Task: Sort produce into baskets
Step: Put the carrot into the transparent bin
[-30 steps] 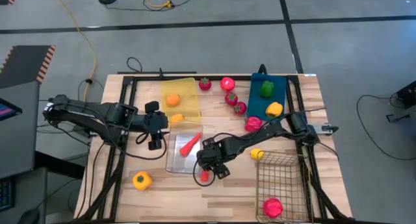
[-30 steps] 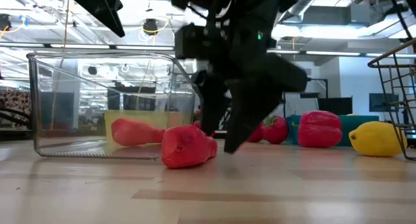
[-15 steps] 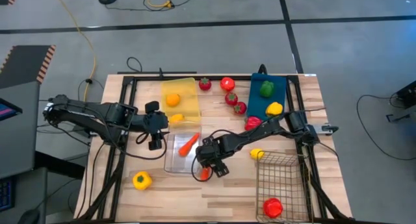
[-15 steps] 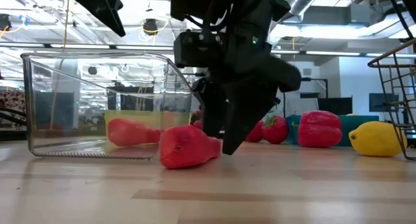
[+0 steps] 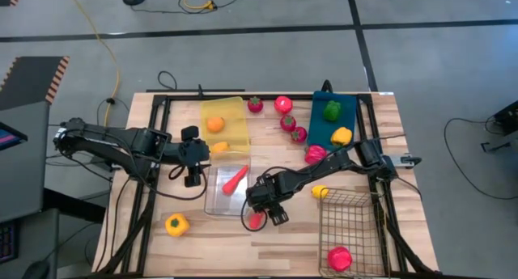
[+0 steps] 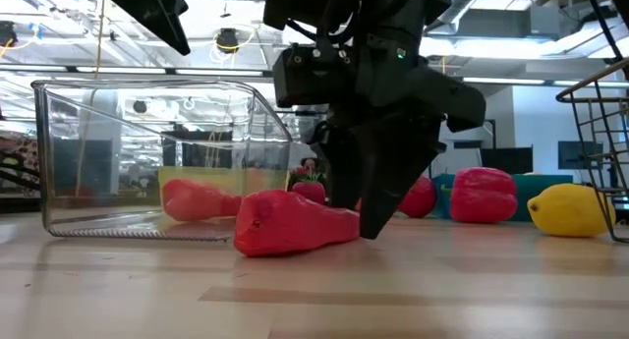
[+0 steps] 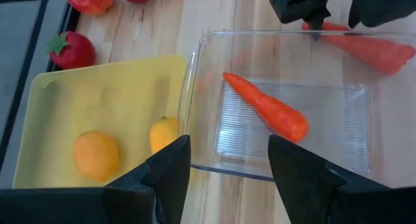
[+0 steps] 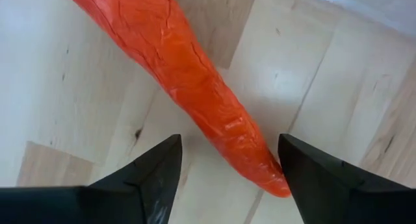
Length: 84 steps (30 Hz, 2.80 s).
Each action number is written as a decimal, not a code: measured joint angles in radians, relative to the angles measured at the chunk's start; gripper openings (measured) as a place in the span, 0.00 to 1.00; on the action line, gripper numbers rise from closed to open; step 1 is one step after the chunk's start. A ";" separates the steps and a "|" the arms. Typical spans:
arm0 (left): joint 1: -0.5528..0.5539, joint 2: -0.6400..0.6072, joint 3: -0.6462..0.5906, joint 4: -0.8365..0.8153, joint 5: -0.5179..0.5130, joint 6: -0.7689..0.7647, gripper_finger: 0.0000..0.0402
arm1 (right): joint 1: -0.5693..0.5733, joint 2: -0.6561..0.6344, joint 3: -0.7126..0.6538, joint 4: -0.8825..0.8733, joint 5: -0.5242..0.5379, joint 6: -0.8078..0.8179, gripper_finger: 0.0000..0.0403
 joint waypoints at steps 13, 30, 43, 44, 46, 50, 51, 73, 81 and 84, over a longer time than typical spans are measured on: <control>0.000 0.000 0.000 0.010 -0.004 0.037 0.48 | 0.005 0.000 0.000 -0.012 0.000 0.056 0.56; 0.000 0.000 0.001 0.054 -0.005 0.017 0.48 | 0.014 0.000 0.001 -0.037 0.000 0.054 0.25; 0.000 0.000 0.001 0.056 -0.011 0.046 0.48 | 0.026 -0.168 0.002 -0.148 -0.006 0.055 0.25; 0.000 0.000 0.001 0.056 -0.019 0.051 0.48 | 0.023 -0.190 0.002 -0.146 -0.001 0.056 0.25; 0.000 -0.001 0.001 0.060 -0.045 0.062 0.48 | 0.012 -0.238 0.001 -0.129 0.002 0.056 0.25; 0.000 -0.010 0.001 0.069 -0.096 0.107 0.48 | -0.021 -0.325 0.001 -0.052 0.041 0.056 0.25; 0.000 -0.014 0.001 0.074 -0.106 0.116 0.48 | -0.032 -0.339 0.001 -0.024 0.055 0.056 0.25; 0.002 -0.288 -0.008 0.082 -0.168 0.110 0.48 | -0.206 -0.220 0.001 0.380 0.057 0.020 0.25; 0.002 -0.382 -0.128 0.132 -0.191 0.089 0.48 | -0.207 -0.191 0.000 0.381 0.055 0.019 0.29; 0.002 -0.394 -0.148 0.134 -0.192 0.067 0.48 | -0.211 -0.196 0.001 0.389 0.055 0.020 0.35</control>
